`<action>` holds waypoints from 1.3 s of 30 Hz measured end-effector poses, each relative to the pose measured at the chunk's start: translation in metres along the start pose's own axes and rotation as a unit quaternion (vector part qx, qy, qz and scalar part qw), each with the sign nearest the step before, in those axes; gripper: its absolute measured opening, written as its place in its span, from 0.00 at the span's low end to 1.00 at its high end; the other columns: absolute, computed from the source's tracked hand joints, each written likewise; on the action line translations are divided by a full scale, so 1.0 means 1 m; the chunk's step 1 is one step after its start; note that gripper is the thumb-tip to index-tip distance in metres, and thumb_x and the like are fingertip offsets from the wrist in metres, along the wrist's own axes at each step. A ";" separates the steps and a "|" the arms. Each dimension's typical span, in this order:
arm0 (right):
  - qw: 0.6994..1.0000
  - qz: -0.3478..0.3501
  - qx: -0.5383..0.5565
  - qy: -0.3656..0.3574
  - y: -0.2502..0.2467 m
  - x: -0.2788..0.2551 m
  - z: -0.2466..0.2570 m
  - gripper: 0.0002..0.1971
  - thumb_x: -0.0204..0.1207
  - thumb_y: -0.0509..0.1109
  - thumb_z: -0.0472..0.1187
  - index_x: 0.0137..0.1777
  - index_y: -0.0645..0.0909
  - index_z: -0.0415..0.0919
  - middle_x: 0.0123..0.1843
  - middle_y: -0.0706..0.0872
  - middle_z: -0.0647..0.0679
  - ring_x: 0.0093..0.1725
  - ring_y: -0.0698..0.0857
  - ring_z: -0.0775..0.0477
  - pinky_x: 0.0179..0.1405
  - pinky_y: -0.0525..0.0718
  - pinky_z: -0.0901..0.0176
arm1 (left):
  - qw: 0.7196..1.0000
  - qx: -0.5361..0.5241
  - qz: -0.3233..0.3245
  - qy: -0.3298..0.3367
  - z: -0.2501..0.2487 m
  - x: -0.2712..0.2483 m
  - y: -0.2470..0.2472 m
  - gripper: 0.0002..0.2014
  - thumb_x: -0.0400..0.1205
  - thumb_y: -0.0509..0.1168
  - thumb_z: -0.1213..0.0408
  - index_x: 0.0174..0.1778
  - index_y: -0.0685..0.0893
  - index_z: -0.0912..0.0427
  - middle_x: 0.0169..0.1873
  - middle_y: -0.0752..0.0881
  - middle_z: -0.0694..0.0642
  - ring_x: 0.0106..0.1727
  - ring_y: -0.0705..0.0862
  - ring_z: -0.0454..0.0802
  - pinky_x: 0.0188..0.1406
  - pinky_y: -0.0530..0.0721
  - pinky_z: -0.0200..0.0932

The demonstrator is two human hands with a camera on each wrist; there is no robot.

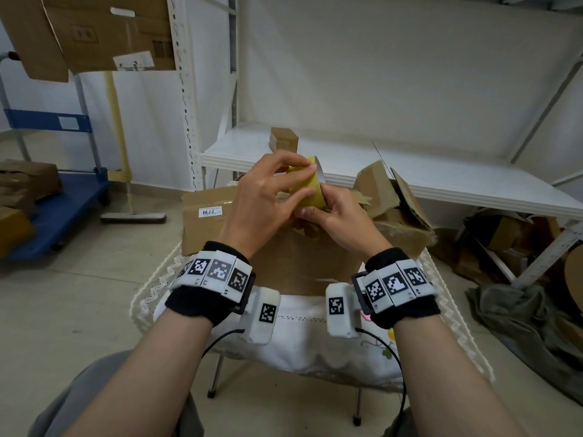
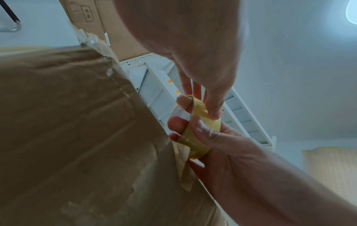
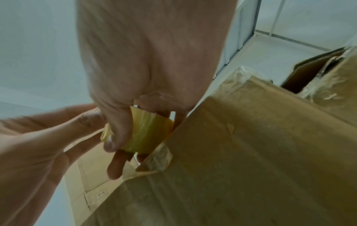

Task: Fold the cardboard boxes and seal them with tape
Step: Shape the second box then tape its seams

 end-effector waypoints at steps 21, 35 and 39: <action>0.995 -0.067 0.042 0.068 -0.002 -0.003 0.009 0.17 0.83 0.58 0.46 0.39 0.78 0.35 0.40 0.80 0.40 0.39 0.76 0.51 0.39 0.75 0.58 | 0.971 -0.167 0.042 -0.163 -0.002 -0.001 0.008 0.21 0.74 0.73 0.68 0.63 0.81 0.55 0.63 0.82 0.49 0.66 0.81 0.43 0.53 0.84 0.29; 0.981 -0.106 0.129 0.097 0.003 0.005 0.009 0.24 0.63 0.64 0.53 0.37 0.71 0.27 0.41 0.77 0.35 0.44 0.73 0.37 0.48 0.73 0.38 | 0.986 -0.140 0.052 -0.081 -0.006 -0.001 0.013 0.21 0.73 0.70 0.62 0.63 0.82 0.59 0.62 0.81 0.53 0.66 0.80 0.48 0.62 0.86 0.42; 0.974 -0.109 0.136 0.144 0.002 0.007 -0.013 0.29 0.64 0.65 0.59 0.51 0.75 0.32 0.61 0.81 0.33 0.63 0.77 0.25 0.70 0.75 0.21 | 0.976 -0.181 0.035 -0.117 -0.005 -0.002 0.013 0.20 0.72 0.69 0.71 0.62 0.82 0.60 0.61 0.81 0.54 0.65 0.80 0.46 0.58 0.86 0.35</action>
Point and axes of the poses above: each hand's wrist, its own x-axis towards the middle knuckle, its own y-axis out of the palm, z = x × y, the point moved 3 cm from there along x, towards the middle knuckle
